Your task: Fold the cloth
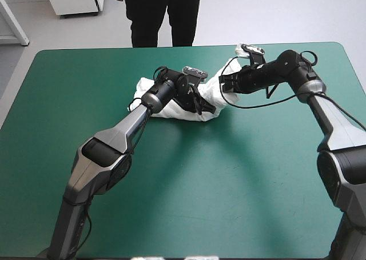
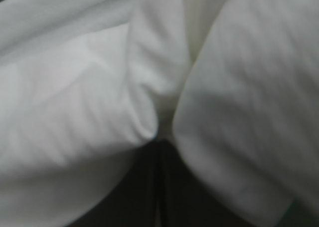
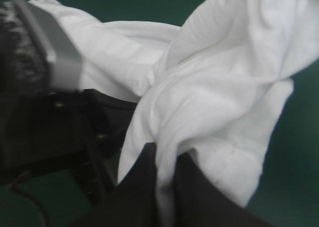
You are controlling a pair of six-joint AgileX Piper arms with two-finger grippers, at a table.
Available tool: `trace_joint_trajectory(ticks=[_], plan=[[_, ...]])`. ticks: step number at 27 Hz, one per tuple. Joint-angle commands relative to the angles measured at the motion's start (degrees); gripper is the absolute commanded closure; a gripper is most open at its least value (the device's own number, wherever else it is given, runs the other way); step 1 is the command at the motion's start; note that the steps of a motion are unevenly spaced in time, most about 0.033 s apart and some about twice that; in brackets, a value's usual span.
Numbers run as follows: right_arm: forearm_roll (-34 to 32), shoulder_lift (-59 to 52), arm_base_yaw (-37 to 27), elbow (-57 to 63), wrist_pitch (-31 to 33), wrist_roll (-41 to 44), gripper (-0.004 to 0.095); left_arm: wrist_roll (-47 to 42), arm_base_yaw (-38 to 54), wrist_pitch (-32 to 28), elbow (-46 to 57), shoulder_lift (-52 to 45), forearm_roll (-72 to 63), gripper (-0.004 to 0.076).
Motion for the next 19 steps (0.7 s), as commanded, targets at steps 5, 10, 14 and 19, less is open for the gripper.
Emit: trace_joint_trajectory(ticks=[5, 10, 14, 19], plan=[[3.43, -7.82, 2.57, -1.47, -3.87, -0.67, 0.0917, 0.0, -0.37, 0.61, -1.29, -3.09, -1.19, 0.0734], [3.26, -7.82, 2.96, -1.47, -4.14, -0.67, 0.0917, -0.46, -0.37, 0.65, -1.29, -3.4, 0.63, 0.0734], [2.68, -7.82, 2.96, -1.47, -5.72, -0.93, 0.0917, -5.42, -0.37, 2.47, -1.29, -6.87, 5.33, 0.0734], [2.42, -7.82, 2.96, -1.47, -6.11, -0.93, 0.0917, -7.93, 0.26, 8.92, -1.29, -14.63, 12.86, 0.0734]])
